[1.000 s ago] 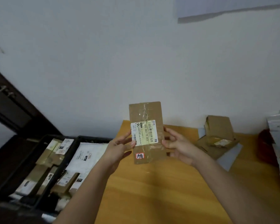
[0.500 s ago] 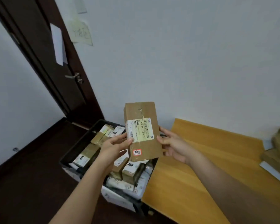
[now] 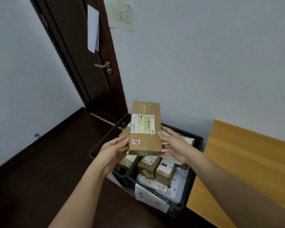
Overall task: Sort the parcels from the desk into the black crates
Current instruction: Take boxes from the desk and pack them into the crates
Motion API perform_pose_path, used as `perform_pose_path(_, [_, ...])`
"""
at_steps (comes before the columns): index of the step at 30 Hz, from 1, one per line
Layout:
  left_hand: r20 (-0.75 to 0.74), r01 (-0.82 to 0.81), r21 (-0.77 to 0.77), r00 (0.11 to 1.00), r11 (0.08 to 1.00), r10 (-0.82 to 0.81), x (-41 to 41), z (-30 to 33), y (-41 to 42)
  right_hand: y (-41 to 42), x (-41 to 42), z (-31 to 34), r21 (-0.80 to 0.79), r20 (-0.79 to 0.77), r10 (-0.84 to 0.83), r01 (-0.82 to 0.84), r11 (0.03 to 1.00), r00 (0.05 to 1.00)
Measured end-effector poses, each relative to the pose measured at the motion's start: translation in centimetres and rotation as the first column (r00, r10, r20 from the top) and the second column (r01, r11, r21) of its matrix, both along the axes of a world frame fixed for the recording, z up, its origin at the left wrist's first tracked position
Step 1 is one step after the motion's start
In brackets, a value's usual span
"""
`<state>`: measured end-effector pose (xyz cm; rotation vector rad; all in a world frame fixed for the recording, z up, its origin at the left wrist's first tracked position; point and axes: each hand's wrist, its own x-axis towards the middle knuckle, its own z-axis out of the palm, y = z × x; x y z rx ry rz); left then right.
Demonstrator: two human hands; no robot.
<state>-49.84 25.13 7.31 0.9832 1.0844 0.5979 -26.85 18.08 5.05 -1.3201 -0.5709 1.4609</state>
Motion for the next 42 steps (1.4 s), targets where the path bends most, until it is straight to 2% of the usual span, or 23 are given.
perform_pose_path(8, [-0.057, 0.024, 0.006, 0.998, 1.0, -0.024, -0.2, -1.4, 11.3, 11.0, -1.0, -2.4, 0.003, -0.025, 0.0, 0.0, 1.0, 1.0])
perform_pose_path(17, [-0.212, 0.086, -0.063, 0.972, 0.994, -0.097, 0.6, -3.4, 23.3, 22.6, -1.3, -5.0, -0.129, -0.012, 0.095, -0.096, 0.987, 0.995])
perform_pose_path(26, [-0.297, 0.198, -0.184, 0.923, 0.963, -0.246, 1.5, -9.3, 31.2, 28.5, -2.0, -10.9, -0.292, 0.046, 0.03, -0.015, 0.956, 0.998])
perform_pose_path(31, [-0.335, 0.272, -0.281, 0.871, 0.92, -0.36, 0.7, -14.0, 35.5, 30.4, -4.5, -15.8, -0.389, 0.01, -0.02, 0.023, 0.921, 1.0])
perform_pose_path(34, [-0.362, 0.338, -0.358, 0.809, 0.87, -0.464, -0.4, -17.3, 38.1, 31.6, -6.9, -18.4, -0.471, -0.008, -0.086, 0.072, 0.879, 0.996])
perform_pose_path(42, [-0.319, 0.454, -0.505, 0.692, 0.734, -0.648, -2.1, -24.5, 42.4, 33.7, -12.0, -23.6, -0.604, -0.027, -0.274, 0.202, 0.771, 0.961])
